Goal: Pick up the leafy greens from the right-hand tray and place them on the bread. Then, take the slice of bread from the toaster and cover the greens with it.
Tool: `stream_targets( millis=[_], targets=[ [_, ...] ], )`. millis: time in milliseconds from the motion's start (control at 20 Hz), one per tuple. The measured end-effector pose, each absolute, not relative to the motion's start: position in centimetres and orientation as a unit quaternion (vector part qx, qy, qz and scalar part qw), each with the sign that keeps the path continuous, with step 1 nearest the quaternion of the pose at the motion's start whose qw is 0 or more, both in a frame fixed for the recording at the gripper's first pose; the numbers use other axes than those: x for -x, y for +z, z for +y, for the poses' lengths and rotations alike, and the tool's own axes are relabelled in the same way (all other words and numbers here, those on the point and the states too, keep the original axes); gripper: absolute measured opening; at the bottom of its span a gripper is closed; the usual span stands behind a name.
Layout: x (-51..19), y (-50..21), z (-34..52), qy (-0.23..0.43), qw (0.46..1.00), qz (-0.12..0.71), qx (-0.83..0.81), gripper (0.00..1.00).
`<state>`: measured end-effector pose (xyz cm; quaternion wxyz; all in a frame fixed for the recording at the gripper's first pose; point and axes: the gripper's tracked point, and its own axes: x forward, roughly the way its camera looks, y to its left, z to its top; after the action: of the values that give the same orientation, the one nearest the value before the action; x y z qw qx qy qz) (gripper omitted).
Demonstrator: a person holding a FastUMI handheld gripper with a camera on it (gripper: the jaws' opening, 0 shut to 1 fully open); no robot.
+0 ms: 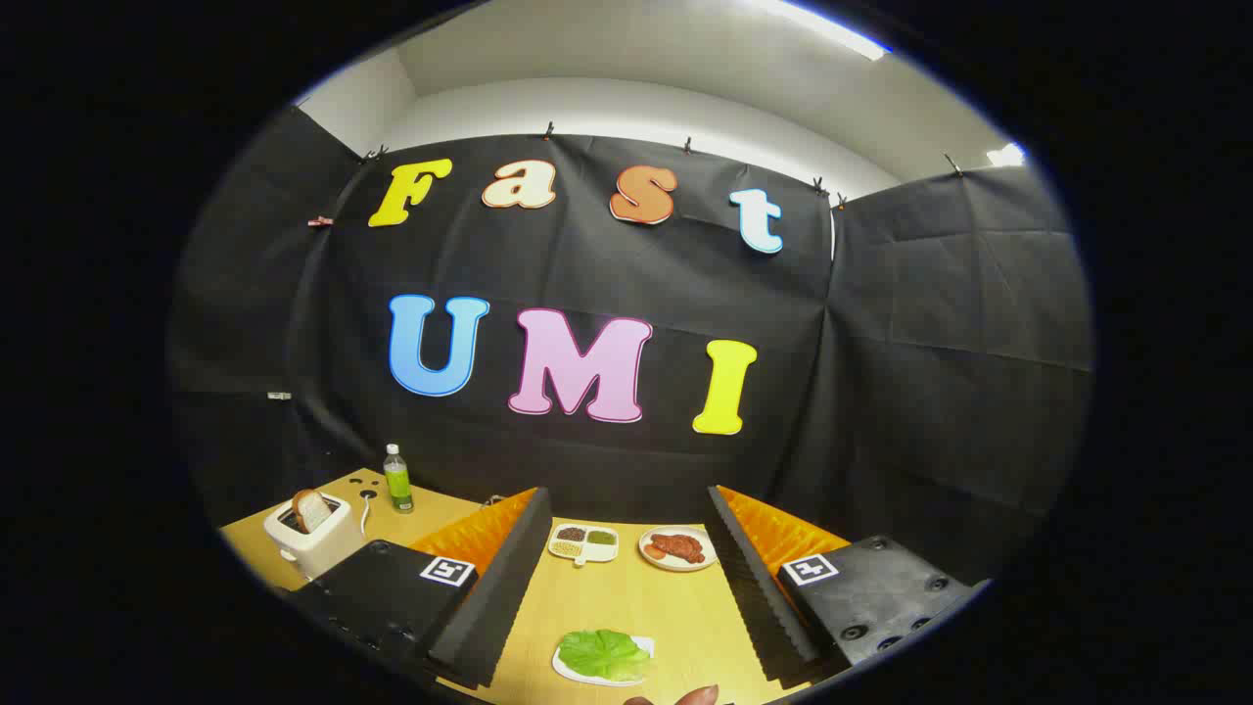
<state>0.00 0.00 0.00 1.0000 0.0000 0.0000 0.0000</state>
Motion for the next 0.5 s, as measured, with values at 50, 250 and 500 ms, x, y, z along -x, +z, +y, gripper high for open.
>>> stream_targets(
  millis=[50,250,500],
  targets=[
    [-0.1,0.4,-0.3,-0.003,1.000,-0.007,0.003,0.98],
    [-0.3,-0.6,-0.4,-0.008,1.000,0.001,0.029,0.98],
    [-0.5,-1.5,0.7,0.018,0.999,0.018,0.025,0.98]
  ],
)
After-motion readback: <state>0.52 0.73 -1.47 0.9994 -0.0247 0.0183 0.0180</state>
